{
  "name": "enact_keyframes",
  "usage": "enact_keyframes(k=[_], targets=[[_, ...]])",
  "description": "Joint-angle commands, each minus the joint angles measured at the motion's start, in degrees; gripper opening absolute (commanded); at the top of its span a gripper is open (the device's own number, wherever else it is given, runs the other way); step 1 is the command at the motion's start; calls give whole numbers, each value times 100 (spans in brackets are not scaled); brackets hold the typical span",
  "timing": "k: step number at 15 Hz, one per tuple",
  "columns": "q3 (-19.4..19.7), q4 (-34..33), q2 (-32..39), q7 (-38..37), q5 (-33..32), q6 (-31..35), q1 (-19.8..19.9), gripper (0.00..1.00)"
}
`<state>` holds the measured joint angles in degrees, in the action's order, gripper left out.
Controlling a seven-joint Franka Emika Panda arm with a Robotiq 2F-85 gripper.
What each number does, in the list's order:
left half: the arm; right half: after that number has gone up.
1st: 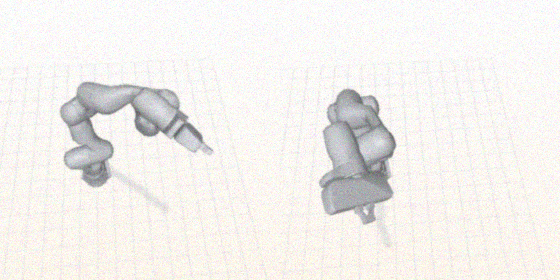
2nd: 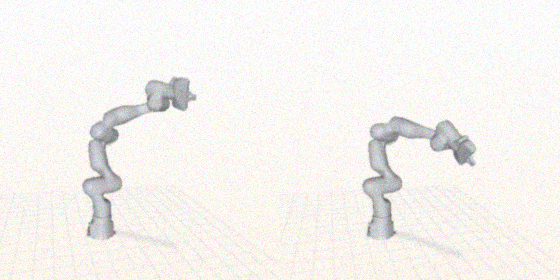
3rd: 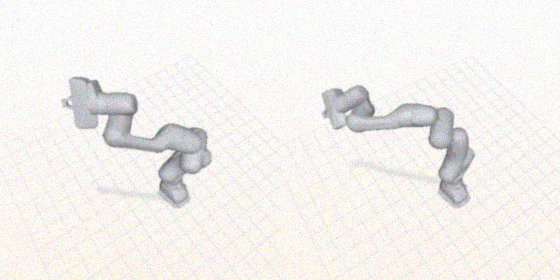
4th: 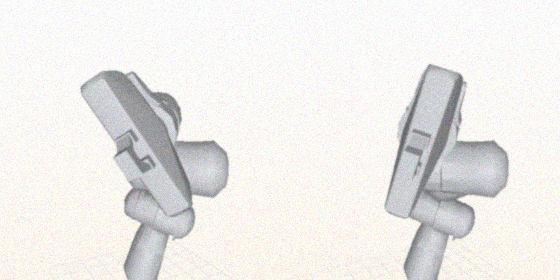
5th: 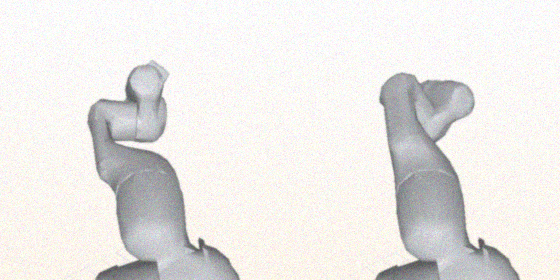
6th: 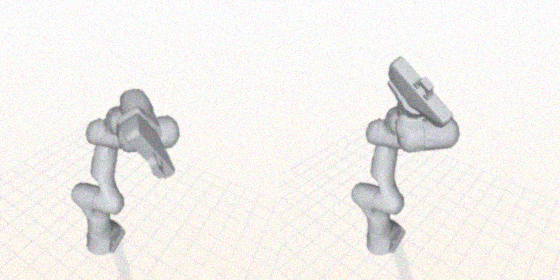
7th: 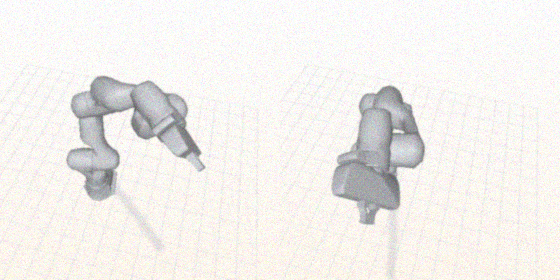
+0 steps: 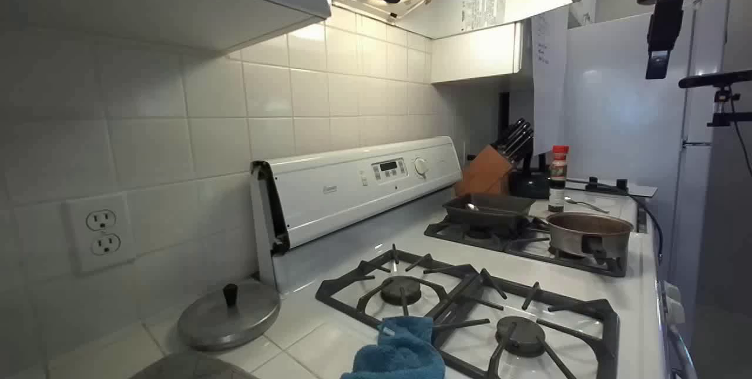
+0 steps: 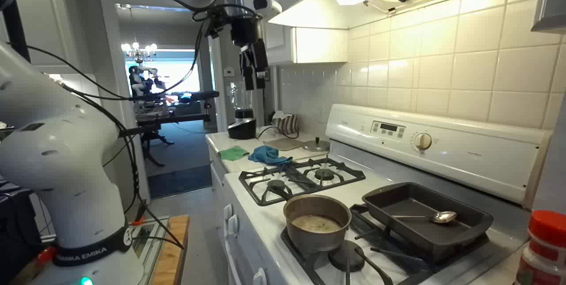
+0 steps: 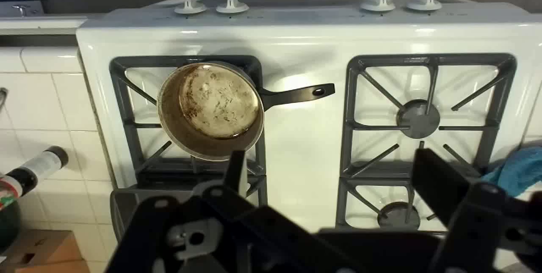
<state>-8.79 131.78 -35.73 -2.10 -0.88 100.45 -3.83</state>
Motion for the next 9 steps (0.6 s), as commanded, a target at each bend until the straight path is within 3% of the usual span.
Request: enact_keyframes(k=[1,6,9], targets=[[59,-13,12,-39,-39,-11,-82,100],[59,-14,12,-39,-39,-11,-82,100],[185,60,-58,-313,-265,189,202,100]])
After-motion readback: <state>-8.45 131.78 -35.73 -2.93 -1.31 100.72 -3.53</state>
